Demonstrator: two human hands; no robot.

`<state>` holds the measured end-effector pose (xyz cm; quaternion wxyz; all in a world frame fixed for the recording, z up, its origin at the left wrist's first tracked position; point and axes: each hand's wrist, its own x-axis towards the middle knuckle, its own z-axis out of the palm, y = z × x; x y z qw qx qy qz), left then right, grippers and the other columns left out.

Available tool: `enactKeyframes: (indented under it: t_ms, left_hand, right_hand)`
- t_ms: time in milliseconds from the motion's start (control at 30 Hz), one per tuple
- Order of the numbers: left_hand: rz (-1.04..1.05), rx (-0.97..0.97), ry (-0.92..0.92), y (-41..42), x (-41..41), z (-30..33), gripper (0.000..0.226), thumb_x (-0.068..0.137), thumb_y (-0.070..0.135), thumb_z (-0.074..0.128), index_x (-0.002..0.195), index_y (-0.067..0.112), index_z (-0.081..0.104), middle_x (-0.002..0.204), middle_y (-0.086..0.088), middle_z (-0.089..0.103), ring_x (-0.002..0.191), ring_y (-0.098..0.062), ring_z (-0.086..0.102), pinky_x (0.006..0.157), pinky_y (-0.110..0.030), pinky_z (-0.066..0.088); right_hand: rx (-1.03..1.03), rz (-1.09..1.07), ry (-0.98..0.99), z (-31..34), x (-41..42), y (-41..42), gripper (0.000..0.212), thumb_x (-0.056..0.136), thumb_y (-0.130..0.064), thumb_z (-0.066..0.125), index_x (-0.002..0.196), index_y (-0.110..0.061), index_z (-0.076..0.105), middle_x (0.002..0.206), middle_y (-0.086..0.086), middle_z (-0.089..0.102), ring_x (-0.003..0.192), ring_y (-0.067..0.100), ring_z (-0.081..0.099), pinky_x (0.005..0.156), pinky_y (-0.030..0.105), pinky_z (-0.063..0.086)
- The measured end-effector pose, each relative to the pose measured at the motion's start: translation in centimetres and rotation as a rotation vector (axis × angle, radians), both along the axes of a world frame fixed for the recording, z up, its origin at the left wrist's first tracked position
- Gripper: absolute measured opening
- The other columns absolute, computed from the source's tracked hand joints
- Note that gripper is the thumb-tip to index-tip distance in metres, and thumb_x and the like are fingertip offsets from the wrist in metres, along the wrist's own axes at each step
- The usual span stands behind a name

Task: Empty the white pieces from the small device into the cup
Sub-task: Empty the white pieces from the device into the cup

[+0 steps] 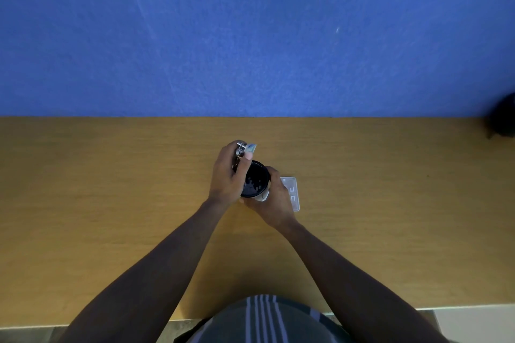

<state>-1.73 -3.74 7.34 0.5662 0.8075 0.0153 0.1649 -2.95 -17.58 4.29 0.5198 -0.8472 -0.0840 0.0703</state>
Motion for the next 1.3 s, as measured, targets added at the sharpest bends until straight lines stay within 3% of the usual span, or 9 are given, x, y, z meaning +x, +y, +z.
enactKeyframes:
  t_ms: [100,233,433,700,1067,1200,1300]
  left_hand:
    - [-0.045,0.197,-0.027,0.2,-0.1,-0.1,0.042,0.095,0.05,0.046,0.12,0.018,0.054,0.108,-0.004,0.06,0.099,-0.015,0.057,0.082,-0.036,0.05]
    - [-0.115,0.433,-0.084,0.3,0.0,0.2,0.046,0.094,0.047,0.05,0.123,0.012,0.056,0.111,-0.008,0.06,0.1,-0.02,0.058,0.084,-0.046,0.049]
    - [-0.202,0.697,-0.114,0.0,0.0,-0.1,0.053,0.09,0.051,0.054,0.123,0.011,0.058,0.106,-0.013,0.057,0.099,-0.027,0.057,0.087,-0.048,0.047]
    - [-0.28,0.781,-0.132,0.0,0.4,-0.4,0.053,0.091,0.055,0.052,0.126,0.015,0.055,0.107,-0.014,0.054,0.099,-0.028,0.054,0.085,-0.042,0.047]
    - [-0.302,0.772,-0.115,0.2,0.3,-1.2,0.053,0.09,0.054,0.054,0.127,0.017,0.054,0.109,-0.011,0.053,0.101,-0.025,0.053,0.088,-0.039,0.046]
    - [-0.288,0.665,-0.089,0.1,0.0,-1.1,0.053,0.09,0.053,0.054,0.129,0.018,0.051,0.114,-0.01,0.051,0.106,-0.021,0.051,0.089,-0.033,0.045]
    - [-0.232,0.464,-0.02,-0.2,-0.2,-1.1,0.052,0.091,0.052,0.054,0.13,0.019,0.05,0.117,-0.004,0.049,0.108,-0.012,0.051,0.09,-0.025,0.045]
  right_hand:
    - [0.003,-0.004,-0.005,0.1,-0.1,0.0,0.087,0.064,-0.035,0.089,0.133,-0.02,0.038,0.124,-0.002,0.057,0.11,0.012,0.058,0.083,0.031,0.055]
    - [0.01,-0.012,0.021,0.1,-0.1,-0.2,0.088,0.065,-0.034,0.088,0.135,-0.021,0.036,0.126,-0.002,0.058,0.112,0.014,0.058,0.084,0.032,0.054]
    - [0.021,-0.039,0.092,-0.2,0.0,-0.3,0.078,0.067,-0.026,0.083,0.131,-0.019,0.038,0.11,-0.004,0.065,0.096,0.011,0.065,0.076,0.041,0.058]
    - [0.018,-0.041,0.096,-0.6,0.1,-0.4,0.075,0.067,-0.025,0.083,0.129,-0.017,0.04,0.108,-0.002,0.065,0.095,0.013,0.065,0.076,0.043,0.058]
    - [0.013,-0.044,0.053,-0.7,0.0,-0.4,0.079,0.068,-0.03,0.083,0.131,-0.022,0.036,0.11,-0.005,0.064,0.094,0.008,0.065,0.073,0.035,0.059]
    - [0.035,-0.056,0.059,-0.6,0.0,-0.5,0.079,0.067,-0.03,0.082,0.131,-0.027,0.036,0.107,-0.009,0.065,0.094,0.006,0.065,0.071,0.027,0.058]
    - [0.046,-0.057,0.054,-0.7,-0.1,-0.8,0.08,0.067,-0.032,0.082,0.132,-0.031,0.036,0.114,-0.011,0.063,0.101,0.004,0.062,0.076,0.021,0.054]
